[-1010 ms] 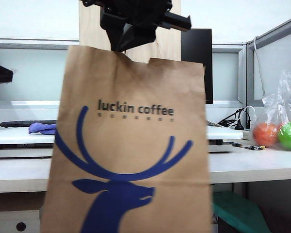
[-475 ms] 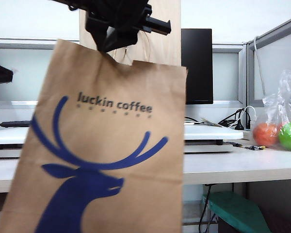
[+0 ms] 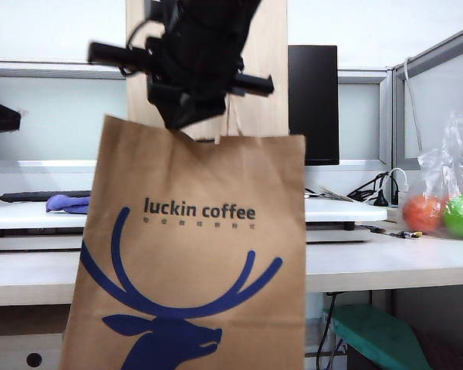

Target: Pick up the paper bag and hang it on the hook.

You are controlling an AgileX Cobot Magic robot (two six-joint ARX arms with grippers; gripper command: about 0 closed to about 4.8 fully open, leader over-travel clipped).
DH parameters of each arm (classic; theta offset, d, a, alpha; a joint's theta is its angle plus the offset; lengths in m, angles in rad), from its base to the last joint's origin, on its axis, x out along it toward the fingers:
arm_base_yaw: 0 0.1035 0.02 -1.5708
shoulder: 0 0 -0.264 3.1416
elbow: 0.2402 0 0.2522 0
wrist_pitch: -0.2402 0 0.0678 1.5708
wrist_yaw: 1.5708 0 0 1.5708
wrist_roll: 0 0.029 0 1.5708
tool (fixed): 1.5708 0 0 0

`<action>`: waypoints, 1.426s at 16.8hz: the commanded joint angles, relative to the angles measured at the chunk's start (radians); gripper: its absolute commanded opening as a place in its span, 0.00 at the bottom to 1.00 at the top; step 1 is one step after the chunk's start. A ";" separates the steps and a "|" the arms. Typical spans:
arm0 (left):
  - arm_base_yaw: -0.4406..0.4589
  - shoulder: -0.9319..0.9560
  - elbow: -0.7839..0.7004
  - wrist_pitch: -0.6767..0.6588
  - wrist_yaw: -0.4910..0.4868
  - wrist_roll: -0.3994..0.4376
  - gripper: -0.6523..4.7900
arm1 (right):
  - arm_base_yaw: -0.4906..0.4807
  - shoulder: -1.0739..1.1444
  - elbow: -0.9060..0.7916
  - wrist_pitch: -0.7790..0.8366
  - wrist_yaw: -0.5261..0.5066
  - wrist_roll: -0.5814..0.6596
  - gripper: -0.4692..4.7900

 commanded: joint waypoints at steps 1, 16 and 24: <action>0.001 0.000 0.001 0.012 0.003 0.004 0.11 | -0.031 -0.001 0.006 0.042 -0.006 0.006 0.08; 0.001 0.000 0.001 0.012 0.003 0.004 0.11 | -0.059 0.077 0.005 -0.025 -0.089 0.060 0.08; 0.001 0.000 0.001 0.012 0.003 0.004 0.11 | -0.059 -0.047 0.005 -0.140 -0.209 0.052 0.30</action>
